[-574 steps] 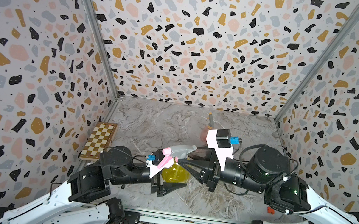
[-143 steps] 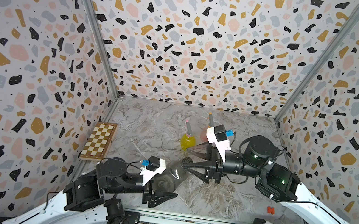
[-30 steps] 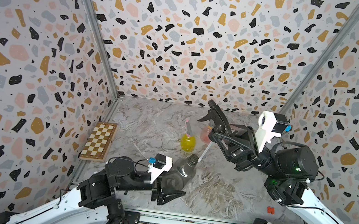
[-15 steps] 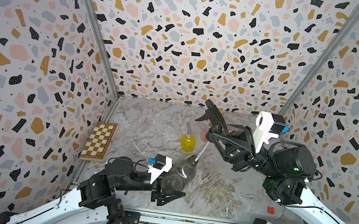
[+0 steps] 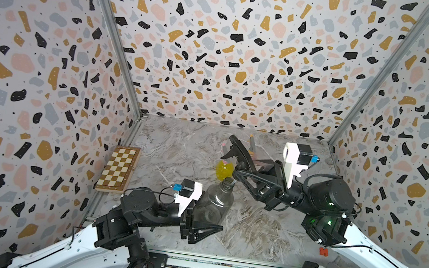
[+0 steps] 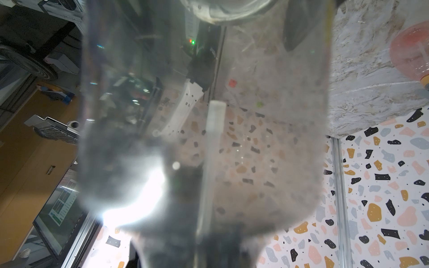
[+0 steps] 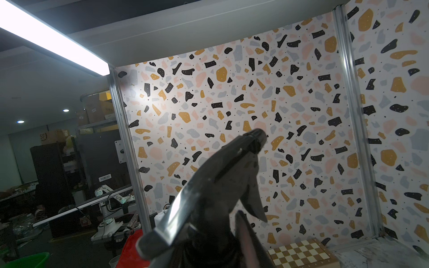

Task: Attach spray nozzles to spray bottles
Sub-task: Insert the spray nozzle into the spray bottle.

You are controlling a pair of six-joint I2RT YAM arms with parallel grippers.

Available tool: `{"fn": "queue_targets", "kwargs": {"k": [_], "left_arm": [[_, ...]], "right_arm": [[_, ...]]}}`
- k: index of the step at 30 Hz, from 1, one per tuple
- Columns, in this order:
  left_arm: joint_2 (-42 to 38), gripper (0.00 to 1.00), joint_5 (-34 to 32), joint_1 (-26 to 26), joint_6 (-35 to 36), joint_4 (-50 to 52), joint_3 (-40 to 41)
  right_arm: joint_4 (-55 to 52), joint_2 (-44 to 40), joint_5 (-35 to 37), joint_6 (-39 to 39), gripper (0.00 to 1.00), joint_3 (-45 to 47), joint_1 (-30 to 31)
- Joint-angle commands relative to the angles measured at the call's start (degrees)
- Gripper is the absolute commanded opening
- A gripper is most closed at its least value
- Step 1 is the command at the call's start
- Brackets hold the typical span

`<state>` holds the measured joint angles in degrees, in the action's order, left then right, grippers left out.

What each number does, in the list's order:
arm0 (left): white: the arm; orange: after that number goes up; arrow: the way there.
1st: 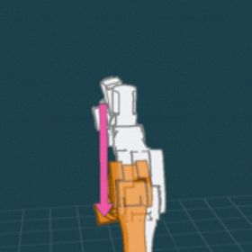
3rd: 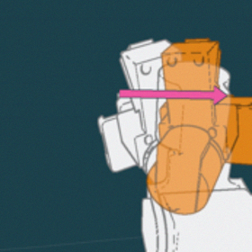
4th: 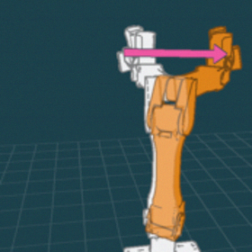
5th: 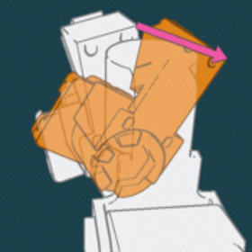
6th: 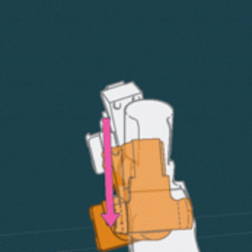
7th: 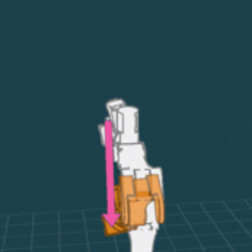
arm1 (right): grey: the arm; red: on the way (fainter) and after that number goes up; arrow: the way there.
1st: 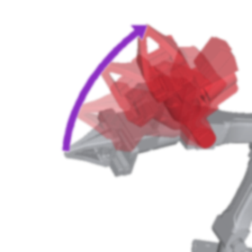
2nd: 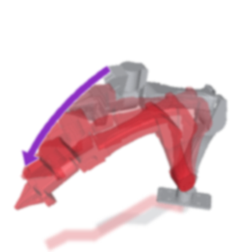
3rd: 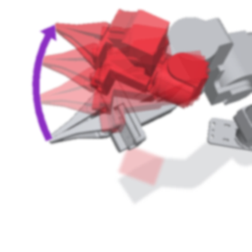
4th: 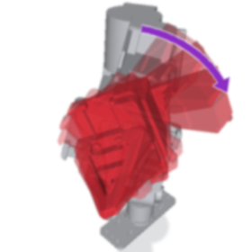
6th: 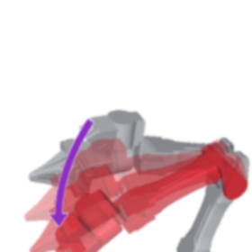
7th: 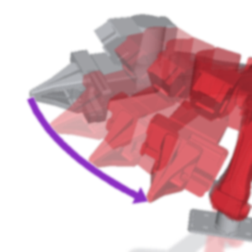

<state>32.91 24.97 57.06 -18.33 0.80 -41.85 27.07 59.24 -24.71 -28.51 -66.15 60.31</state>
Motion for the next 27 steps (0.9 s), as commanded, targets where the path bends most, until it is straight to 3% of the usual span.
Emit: {"fn": "queue_targets", "kwargs": {"k": [1, 27], "left_arm": [[-0.4, 0.0, -0.8, -0.2, -1.0, -4.2, -2.7], [-0.9, 0.0, 1.4, -0.2, -0.2, -5.6, -3.1]], "right_arm": [[3.5, -0.9, -1.4, -1.5, 0.13, 0.4, 0.4], [6.3, 2.1, -5.0, -6.3, 0.13, 1.9, 1.3]]}}
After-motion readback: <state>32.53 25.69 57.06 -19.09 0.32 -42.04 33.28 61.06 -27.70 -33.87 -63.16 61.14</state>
